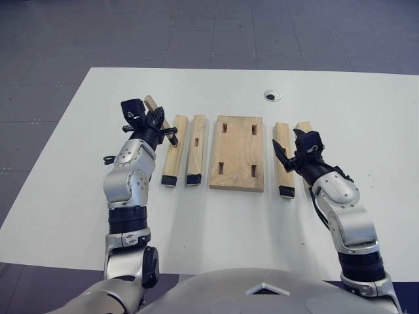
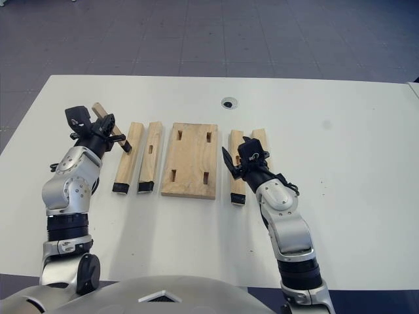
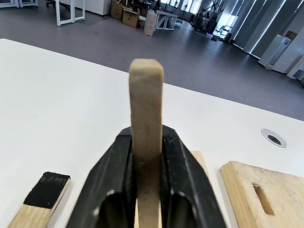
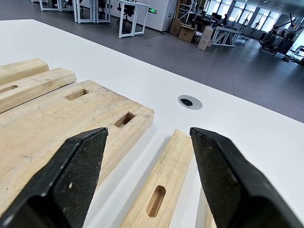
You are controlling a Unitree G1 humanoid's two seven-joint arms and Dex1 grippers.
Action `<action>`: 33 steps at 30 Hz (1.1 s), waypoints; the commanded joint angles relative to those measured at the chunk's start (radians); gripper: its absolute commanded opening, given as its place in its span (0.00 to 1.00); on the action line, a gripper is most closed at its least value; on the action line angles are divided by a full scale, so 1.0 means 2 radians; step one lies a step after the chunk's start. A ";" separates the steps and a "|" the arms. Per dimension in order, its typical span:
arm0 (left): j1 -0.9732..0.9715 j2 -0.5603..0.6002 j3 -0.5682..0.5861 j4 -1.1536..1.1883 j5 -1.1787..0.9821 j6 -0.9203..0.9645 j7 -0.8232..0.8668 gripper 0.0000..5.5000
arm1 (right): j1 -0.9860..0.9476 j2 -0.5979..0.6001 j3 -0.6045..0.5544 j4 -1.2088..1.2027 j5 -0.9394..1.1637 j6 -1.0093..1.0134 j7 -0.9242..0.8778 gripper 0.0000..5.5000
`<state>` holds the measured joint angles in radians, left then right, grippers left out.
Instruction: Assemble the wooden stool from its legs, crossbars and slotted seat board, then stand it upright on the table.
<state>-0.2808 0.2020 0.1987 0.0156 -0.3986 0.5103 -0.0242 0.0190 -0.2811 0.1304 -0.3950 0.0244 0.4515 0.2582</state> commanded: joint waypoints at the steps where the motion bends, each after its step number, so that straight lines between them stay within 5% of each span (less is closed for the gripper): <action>1: 0.003 -0.006 -0.004 0.016 0.006 0.007 -0.011 0.08 | 0.000 -0.004 -0.002 -0.005 -0.004 0.002 0.002 0.58; 12: 0.053 0.005 -0.062 -0.002 0.075 0.050 0.001 0.08 | 0.000 -0.004 -0.004 -0.004 -0.006 -0.002 0.001 0.58; 19: 0.221 -0.024 -0.069 -0.054 0.128 -0.108 0.010 0.08 | 0.001 -0.007 -0.009 -0.002 -0.006 -0.003 0.003 0.58; 33: 0.259 -0.040 -0.057 0.011 0.120 -0.268 -0.041 0.08 | -0.005 -0.009 -0.012 0.005 -0.008 -0.007 0.009 0.58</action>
<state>0.1501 0.1242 0.0894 -0.0555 -0.1753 -0.0990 -0.1009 0.0216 -0.2913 0.1142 -0.3892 0.0125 0.4408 0.2714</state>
